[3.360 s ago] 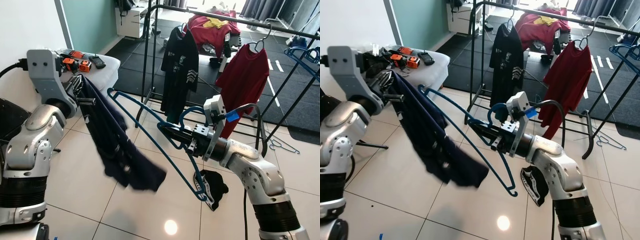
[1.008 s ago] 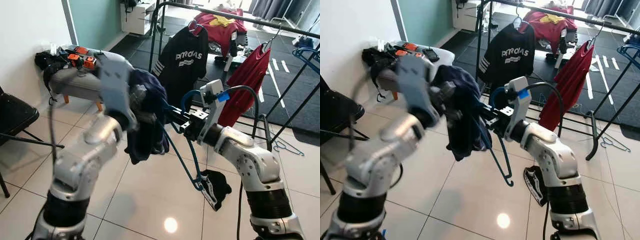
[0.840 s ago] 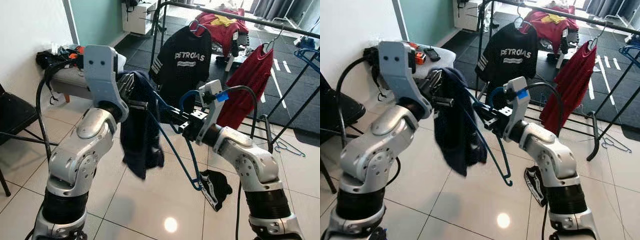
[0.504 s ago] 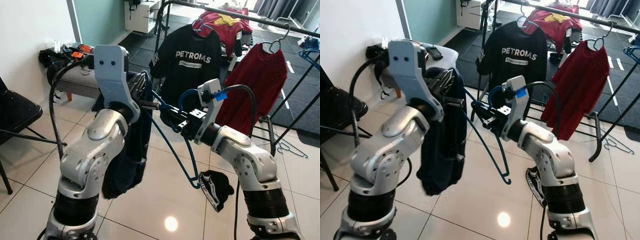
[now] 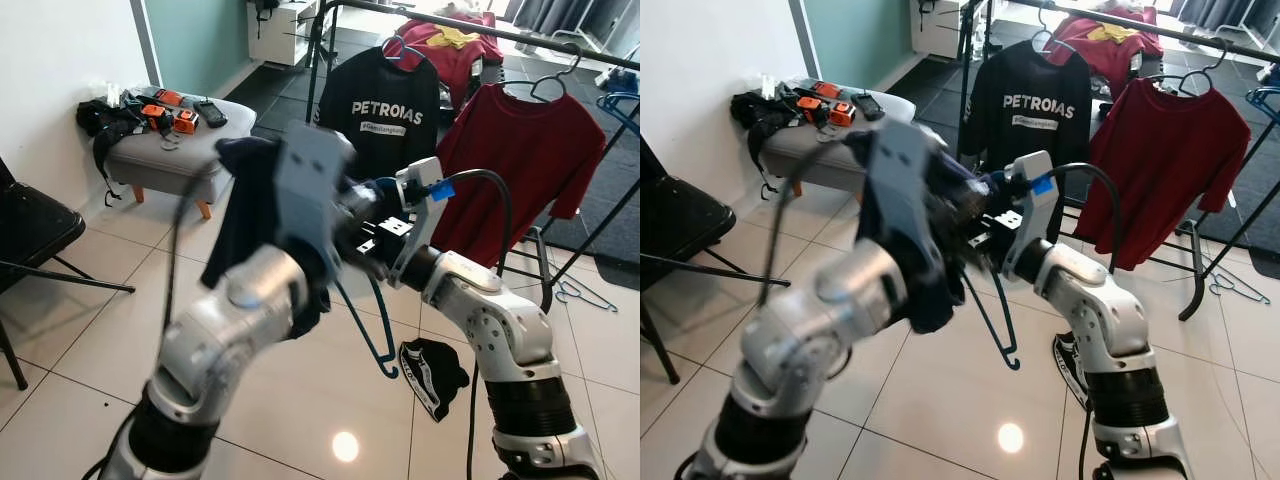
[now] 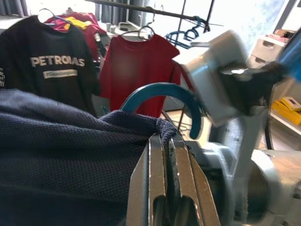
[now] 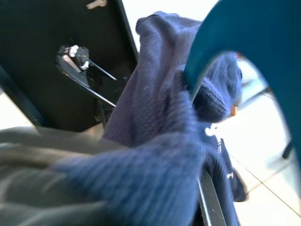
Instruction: Hang hanger
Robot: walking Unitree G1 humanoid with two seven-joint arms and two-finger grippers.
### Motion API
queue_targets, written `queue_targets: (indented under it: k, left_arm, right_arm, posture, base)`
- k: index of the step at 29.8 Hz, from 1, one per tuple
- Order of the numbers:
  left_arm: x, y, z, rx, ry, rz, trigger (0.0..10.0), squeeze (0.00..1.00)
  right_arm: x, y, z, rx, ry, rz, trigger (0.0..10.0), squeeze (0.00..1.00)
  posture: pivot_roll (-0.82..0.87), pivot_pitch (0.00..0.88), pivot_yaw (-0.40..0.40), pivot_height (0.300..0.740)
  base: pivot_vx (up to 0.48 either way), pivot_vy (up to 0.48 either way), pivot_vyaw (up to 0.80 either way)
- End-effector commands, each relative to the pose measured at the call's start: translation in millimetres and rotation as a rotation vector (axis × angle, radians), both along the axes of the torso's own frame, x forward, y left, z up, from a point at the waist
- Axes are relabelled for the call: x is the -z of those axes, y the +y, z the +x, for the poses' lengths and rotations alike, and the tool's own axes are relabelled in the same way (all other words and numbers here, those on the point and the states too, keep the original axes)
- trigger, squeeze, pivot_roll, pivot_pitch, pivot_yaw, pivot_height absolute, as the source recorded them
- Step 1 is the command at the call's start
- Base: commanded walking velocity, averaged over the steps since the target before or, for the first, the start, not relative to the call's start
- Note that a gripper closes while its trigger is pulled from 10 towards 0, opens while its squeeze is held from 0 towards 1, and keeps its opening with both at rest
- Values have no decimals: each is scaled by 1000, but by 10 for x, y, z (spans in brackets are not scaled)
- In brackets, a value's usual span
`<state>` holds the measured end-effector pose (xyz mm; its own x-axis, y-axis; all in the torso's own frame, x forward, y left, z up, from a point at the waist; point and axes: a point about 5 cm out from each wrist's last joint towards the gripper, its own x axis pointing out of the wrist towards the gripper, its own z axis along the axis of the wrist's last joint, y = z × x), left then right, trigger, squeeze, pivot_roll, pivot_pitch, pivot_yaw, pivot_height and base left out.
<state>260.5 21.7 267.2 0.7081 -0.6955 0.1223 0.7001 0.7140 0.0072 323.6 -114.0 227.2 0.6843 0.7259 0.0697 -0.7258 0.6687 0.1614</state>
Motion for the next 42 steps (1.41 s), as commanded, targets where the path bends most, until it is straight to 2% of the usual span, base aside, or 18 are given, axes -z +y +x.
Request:
queue_targets:
  k: [1,4,5,6,7,20,22,24,25,27,30,33,35,37,38,40,41,42]
  left_arm:
    - [132,-178,-129,127,58,44,10000,0]
    - [146,-164,-103,113,84,21,10000,0]
    - [149,-149,-81,98,93,9,10000,561]
    - [149,-149,-81,98,93,9,10000,561]
    - [146,-136,-65,87,93,0,10000,1000]
    - [46,6,-92,103,80,-53,10000,1000]
    - [-12,132,-85,106,72,-99,10000,1000]
    - [-132,389,-63,85,45,-196,10000,1000]
    - [-132,389,-63,85,45,-196,10000,1000]
    - [-289,730,-52,39,-17,-293,10000,1000]
    - [-345,842,-59,23,-42,-323,10000,1000]
    - [-508,1161,-80,-20,-115,-423,10000,1000]
    - [-508,1161,-80,-20,-115,-423,10000,1000]
    - [-566,1397,-83,-71,-146,-485,10000,1000]
    - [-524,1470,-63,-105,-135,-482,10000,769]
    - [-524,1470,-63,-105,-135,-482,10000,769]
    - [-489,1509,-49,-126,-123,-475,10000,655]
    - [-419,1518,-37,-140,-100,-452,10000,27]
  right_arm:
    - [-117,41,-3,-18,-49,29,10000,0]
    - [-119,45,-4,-22,-51,30,10000,0]
    - [-123,49,-6,-26,-53,30,10000,0]
    - [-123,49,-6,-26,-53,30,10000,0]
    - [-128,55,-11,-31,-55,31,10000,0]
    - [-172,61,-48,-51,-63,57,10000,0]
    - [-193,35,-36,-49,-66,74,10000,0]
    - [-243,-27,-7,-48,-74,114,10000,0]
    - [-243,-27,-7,-48,-74,114,10000,0]
    - [-313,-135,3,-76,-85,174,10000,0]
    - [-333,-174,1,-88,-90,189,10000,0]
    - [-393,-284,-23,-136,-117,179,10000,0]
    - [-393,-284,-23,-136,-117,179,10000,0]
    - [-491,-360,-52,-177,-149,176,10000,0]
    - [-556,-377,-78,-207,-169,177,10000,0]
    - [-556,-377,-78,-207,-169,177,10000,0]
    - [-596,-384,-96,-227,-182,179,10000,0]
    - [-647,-385,-123,-256,-196,180,10000,0]
  posture:
    - [-23,127,-47,740]
    - [-22,123,-48,740]
    - [-23,119,-48,740]
    - [-23,119,-48,740]
    - [-23,116,-47,740]
    - [-26,120,-46,740]
    - [-24,121,-46,740]
    - [-22,123,-46,740]
    - [-22,123,-46,740]
    - [-19,124,-49,740]
    - [-19,124,-49,740]
    - [-21,125,-54,740]
    - [-21,125,-54,740]
    - [-26,125,-57,740]
    - [-27,123,-58,740]
    - [-27,123,-58,740]
    - [-27,123,-58,740]
    - [-29,125,-60,740]
  base:
    - [0,0,0]
    - [0,0,0]
    - [0,0,0]
    - [0,0,0]
    - [0,0,0]
    - [0,0,0]
    - [0,0,0]
    - [0,0,0]
    - [0,0,0]
    - [0,0,0]
    - [0,0,0]
    - [0,0,0]
    - [0,0,0]
    - [0,0,0]
    - [0,0,0]
    - [0,0,0]
    - [0,0,0]
    - [0,0,0]
